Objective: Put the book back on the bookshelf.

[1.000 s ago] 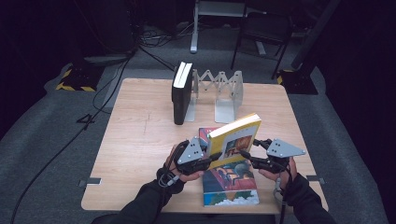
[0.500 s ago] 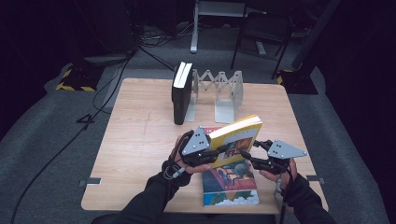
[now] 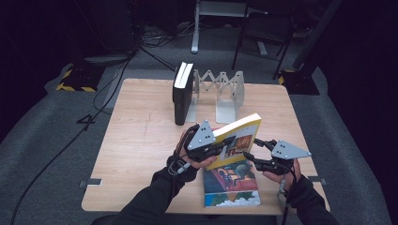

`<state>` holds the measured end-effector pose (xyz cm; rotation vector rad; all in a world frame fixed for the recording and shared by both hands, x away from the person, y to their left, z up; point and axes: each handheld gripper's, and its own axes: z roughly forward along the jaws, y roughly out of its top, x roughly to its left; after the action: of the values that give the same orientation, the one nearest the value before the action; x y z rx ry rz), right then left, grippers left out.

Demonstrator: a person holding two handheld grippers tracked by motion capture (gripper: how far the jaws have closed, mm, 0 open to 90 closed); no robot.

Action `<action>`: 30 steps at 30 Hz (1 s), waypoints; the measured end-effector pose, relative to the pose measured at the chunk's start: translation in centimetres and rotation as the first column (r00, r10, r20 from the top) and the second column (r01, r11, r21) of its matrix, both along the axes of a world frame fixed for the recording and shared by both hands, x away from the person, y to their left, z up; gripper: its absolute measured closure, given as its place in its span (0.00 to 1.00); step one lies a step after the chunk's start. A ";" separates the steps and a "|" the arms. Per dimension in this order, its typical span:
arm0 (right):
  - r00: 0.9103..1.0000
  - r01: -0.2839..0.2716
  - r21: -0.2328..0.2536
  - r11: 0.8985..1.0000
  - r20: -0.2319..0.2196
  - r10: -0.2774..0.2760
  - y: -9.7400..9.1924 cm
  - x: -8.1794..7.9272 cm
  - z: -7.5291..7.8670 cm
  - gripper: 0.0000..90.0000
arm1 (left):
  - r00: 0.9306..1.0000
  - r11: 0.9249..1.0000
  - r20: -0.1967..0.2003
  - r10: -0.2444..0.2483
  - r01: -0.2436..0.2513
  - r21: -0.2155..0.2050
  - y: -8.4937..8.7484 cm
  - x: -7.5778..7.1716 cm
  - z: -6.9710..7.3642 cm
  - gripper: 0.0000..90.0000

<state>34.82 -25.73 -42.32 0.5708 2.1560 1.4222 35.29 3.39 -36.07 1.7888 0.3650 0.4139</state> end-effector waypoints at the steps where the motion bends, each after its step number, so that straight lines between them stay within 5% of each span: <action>1: 1.000 0.005 0.000 1.000 -0.005 -0.005 -0.2 0.0 0.0 0.45 | 1.000 1.000 -0.003 -0.006 0.006 -0.001 0.2 0.3 0.1 0.83; 9: 0.997 0.053 -0.010 0.999 -0.053 -0.054 -2.8 0.4 -0.4 0.45 | 0.993 0.993 0.041 0.114 -0.115 0.012 1.6 1.6 1.8 0.83; 12: 0.995 0.075 -0.004 0.997 -0.061 -0.075 -3.6 0.6 -0.3 0.46 | 0.981 0.983 0.052 0.186 -0.186 -0.003 2.8 2.3 2.3 0.83; 15: 0.994 0.089 -0.003 0.996 -0.063 -0.089 -3.9 0.7 -0.3 0.46 | 0.962 0.964 0.073 0.263 -0.264 0.009 3.8 2.9 2.4 0.83; 16: 0.994 0.089 -0.003 0.996 -0.063 -0.089 -3.9 0.7 -0.3 0.46 | 0.962 0.964 0.073 0.263 -0.264 0.009 3.8 2.9 2.4 0.83; 24: 0.994 0.085 -0.034 0.996 -0.061 -0.087 -3.7 0.9 -0.6 0.46 | 0.888 0.888 0.049 0.458 -0.459 0.029 6.3 5.2 0.6 0.83; 25: 0.994 0.086 -0.036 0.996 -0.063 -0.088 -3.7 0.9 -0.6 0.46 | 0.875 0.874 0.045 0.483 -0.484 0.030 6.6 5.5 0.3 0.83; 26: 0.994 0.088 -0.039 0.995 -0.066 -0.090 -3.7 0.9 -0.6 0.46 | 0.869 0.869 0.038 0.493 -0.494 0.030 6.7 5.7 0.1 0.83; 30: 0.994 0.085 -0.047 0.995 -0.060 -0.087 -3.6 0.9 -0.7 0.46 | 0.822 0.822 0.023 0.569 -0.569 0.031 7.1 6.4 -1.1 0.83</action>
<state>35.75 -29.37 -43.06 0.6908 2.1778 1.3234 41.65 10.51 -37.15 1.6866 0.9000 0.8574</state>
